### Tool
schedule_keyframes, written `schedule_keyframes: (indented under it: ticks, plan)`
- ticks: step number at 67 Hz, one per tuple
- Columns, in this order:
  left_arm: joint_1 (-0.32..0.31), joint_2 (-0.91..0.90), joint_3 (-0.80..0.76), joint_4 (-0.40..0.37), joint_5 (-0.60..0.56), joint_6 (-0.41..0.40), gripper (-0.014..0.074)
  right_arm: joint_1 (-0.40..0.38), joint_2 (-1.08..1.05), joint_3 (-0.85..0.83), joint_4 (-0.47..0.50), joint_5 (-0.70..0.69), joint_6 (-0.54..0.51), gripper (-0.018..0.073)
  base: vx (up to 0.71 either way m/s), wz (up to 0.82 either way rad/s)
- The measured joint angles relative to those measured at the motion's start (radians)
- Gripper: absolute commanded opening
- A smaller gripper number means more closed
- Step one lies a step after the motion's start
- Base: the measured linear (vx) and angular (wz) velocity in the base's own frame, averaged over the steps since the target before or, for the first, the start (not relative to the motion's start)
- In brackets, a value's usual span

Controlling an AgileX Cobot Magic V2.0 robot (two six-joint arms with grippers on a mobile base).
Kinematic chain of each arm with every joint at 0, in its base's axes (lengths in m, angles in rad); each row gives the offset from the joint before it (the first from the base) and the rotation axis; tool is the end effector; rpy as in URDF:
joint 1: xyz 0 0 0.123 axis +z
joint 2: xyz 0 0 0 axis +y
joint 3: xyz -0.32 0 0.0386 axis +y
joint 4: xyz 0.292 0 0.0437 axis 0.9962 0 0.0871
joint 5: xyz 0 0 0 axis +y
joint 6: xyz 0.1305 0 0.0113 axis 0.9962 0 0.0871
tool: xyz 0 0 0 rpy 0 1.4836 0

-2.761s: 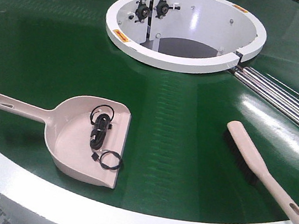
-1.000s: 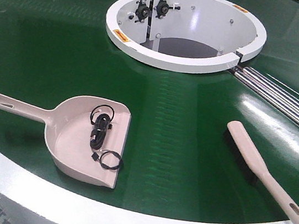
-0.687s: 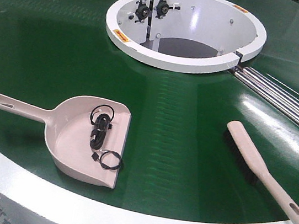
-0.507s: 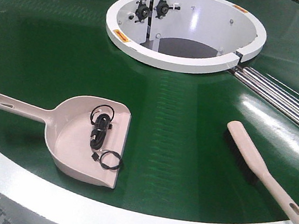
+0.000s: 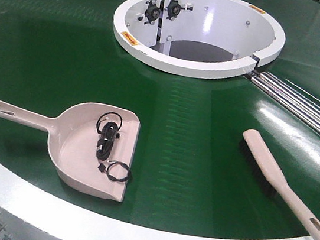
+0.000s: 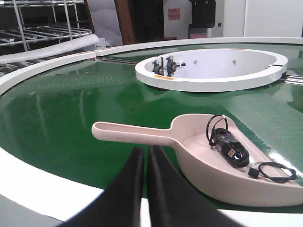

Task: Clean and inspect green conveyor with broom and dustpan

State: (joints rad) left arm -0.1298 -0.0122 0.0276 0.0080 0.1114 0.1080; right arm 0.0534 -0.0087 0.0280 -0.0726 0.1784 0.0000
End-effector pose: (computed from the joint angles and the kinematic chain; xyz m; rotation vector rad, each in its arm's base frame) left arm 0.1022 -0.0132 0.1916 0.1967 1.5983 -0.0100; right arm 0.1026 0.0038 0.1824 -0.0952 1.6782 -0.0244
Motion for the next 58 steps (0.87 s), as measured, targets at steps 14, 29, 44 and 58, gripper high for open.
schedule_keyframes:
  ticks: [14,29,44,58]
  plan:
    - [0.0,0.0,0.0,0.0,0.0,0.0,-0.0008,0.0,0.0,0.0,0.006,-0.077,0.0,-0.0008,0.0,0.0]
    - [0.0,0.0,0.0,0.0,0.0,-0.001,-0.0008,0.0,0.0,0.0,0.008,-0.077,0.0,-0.0008,0.0,0.0]
    - [0.0,0.0,0.0,0.0,0.0,-0.001,-0.0008,0.0,0.0,0.0,0.008,-0.077,0.0,-0.0008,0.0,0.0]
    - [0.0,0.0,0.0,0.0,0.0,-0.001,-0.0008,0.0,0.0,0.0,0.008,-0.077,0.0,-0.0008,0.0,0.0]
